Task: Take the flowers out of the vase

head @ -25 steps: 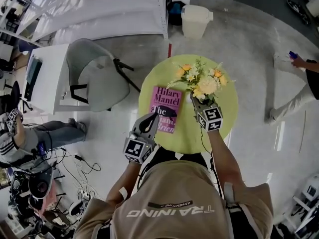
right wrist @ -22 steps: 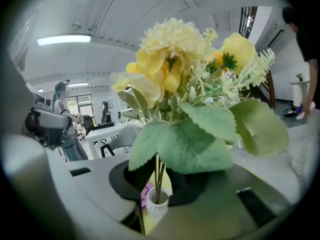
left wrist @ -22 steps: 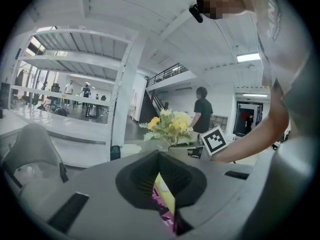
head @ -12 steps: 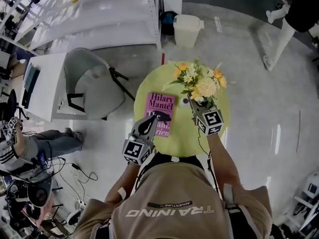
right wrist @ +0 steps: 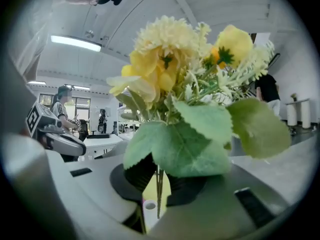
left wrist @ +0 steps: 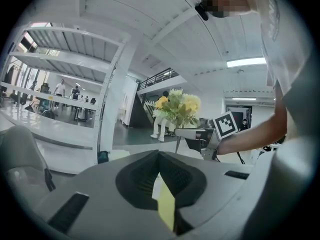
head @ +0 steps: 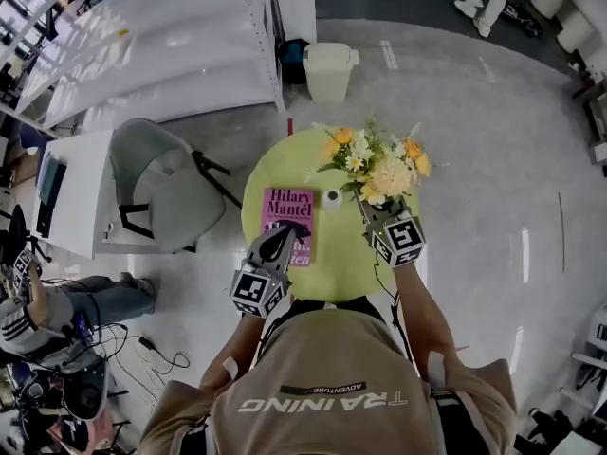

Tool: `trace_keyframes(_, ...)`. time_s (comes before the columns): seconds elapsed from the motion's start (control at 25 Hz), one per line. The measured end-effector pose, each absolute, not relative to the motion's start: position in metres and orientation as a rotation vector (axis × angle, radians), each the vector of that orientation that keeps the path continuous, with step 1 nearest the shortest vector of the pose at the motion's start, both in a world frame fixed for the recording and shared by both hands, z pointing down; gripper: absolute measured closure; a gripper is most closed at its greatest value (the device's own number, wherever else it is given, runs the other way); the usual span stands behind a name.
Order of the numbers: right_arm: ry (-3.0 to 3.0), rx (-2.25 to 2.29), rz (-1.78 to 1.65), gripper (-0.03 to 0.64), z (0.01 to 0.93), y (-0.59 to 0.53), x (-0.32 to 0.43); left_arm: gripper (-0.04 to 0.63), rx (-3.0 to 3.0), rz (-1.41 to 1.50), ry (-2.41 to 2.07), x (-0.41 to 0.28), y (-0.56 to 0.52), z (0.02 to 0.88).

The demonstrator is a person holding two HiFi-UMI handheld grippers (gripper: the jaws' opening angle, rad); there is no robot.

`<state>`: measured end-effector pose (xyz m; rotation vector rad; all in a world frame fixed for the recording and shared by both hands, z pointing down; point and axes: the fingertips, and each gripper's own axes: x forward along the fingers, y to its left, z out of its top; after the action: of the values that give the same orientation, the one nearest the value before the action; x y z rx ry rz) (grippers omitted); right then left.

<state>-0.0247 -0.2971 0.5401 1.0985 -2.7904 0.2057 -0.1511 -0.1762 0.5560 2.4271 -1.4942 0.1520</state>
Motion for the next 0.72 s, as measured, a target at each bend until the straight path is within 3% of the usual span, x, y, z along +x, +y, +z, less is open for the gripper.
trace_keyframes(0.72,-2.461,1.163,0.814,0.563,0.684,-0.244,0.066,0.589,2.464,0.213,-1.38,-0.111,-0.185,0.559)
